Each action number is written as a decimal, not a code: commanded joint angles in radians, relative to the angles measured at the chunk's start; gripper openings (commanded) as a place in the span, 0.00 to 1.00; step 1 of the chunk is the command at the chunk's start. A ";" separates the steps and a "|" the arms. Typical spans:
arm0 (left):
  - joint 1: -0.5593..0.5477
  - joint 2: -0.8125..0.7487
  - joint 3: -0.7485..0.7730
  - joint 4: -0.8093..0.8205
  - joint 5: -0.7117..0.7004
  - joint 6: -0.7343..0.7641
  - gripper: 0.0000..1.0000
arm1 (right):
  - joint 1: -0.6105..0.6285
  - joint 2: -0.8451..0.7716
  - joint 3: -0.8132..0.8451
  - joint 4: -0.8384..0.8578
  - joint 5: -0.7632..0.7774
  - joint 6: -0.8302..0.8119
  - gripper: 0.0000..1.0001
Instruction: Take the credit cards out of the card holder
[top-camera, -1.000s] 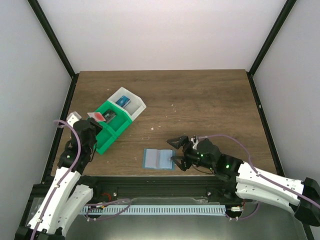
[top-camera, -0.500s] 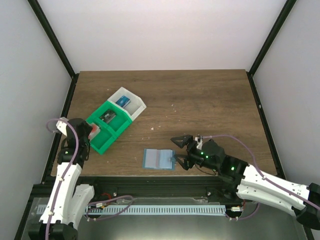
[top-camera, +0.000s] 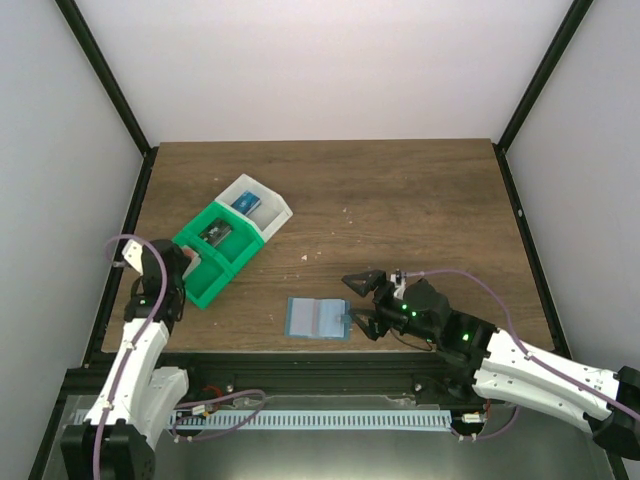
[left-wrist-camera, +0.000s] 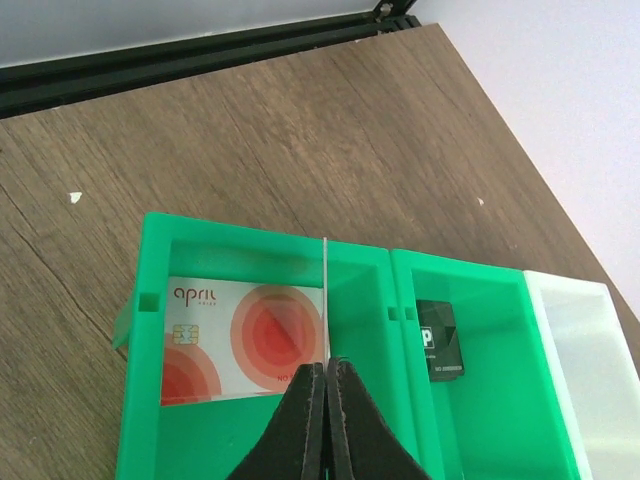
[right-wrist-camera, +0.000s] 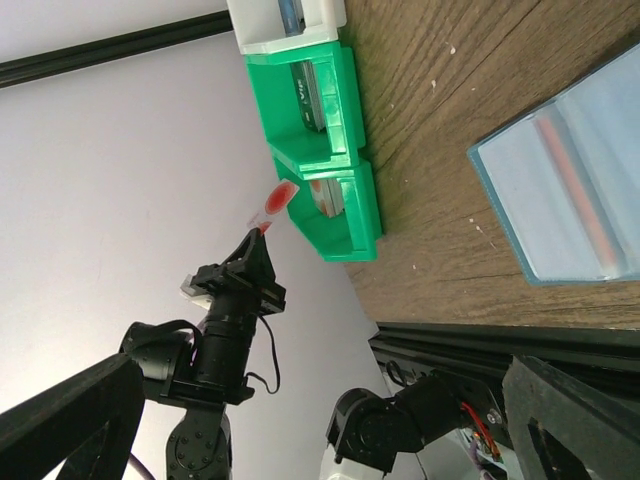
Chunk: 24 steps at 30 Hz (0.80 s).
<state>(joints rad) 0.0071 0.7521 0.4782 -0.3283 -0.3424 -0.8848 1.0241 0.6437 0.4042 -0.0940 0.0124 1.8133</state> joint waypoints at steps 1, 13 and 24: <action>0.006 0.036 -0.017 0.096 0.006 0.030 0.00 | -0.001 -0.008 0.018 -0.034 0.034 -0.017 1.00; 0.006 0.132 -0.036 0.182 -0.012 0.080 0.00 | -0.002 0.017 0.047 -0.045 0.037 -0.032 1.00; 0.014 0.167 -0.042 0.228 -0.001 0.112 0.00 | -0.001 0.020 0.038 -0.040 0.031 -0.029 1.00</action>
<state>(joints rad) 0.0101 0.9134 0.4423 -0.1471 -0.3351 -0.8024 1.0241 0.6666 0.4057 -0.1276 0.0235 1.7916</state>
